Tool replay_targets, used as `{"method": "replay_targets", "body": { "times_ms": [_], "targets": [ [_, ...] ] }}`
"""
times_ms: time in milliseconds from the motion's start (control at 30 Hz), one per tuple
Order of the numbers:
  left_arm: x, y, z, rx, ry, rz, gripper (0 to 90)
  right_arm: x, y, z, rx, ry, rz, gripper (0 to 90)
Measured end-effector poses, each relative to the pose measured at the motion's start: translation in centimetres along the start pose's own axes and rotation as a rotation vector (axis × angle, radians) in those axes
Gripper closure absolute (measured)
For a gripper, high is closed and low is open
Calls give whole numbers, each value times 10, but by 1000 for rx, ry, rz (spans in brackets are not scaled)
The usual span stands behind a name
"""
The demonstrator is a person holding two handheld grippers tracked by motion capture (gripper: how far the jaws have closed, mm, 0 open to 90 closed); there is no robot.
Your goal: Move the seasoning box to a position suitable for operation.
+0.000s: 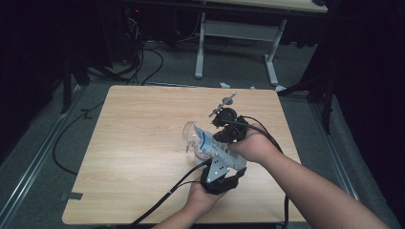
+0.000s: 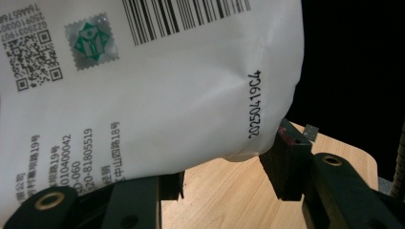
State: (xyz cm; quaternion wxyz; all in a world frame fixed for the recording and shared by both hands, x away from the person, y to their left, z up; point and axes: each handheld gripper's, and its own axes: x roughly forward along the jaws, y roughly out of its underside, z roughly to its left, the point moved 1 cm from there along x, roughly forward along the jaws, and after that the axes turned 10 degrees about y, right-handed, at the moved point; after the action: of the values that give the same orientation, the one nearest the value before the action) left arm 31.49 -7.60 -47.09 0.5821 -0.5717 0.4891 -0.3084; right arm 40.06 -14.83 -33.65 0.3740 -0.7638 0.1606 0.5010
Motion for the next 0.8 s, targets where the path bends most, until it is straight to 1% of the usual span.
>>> {"method": "replay_targets", "body": {
  "times_ms": [267,633,800],
  "targets": [
    [1,0,0,-5,0,-5,552,1,-1,0,-9,0,-4,897],
    [0,-1,1,-9,1,-9,551,2,-2,0,-4,-2,-3,897],
    [0,-1,1,-6,1,-9,550,2,-3,1,-14,2,-3,897]
  ]
}}
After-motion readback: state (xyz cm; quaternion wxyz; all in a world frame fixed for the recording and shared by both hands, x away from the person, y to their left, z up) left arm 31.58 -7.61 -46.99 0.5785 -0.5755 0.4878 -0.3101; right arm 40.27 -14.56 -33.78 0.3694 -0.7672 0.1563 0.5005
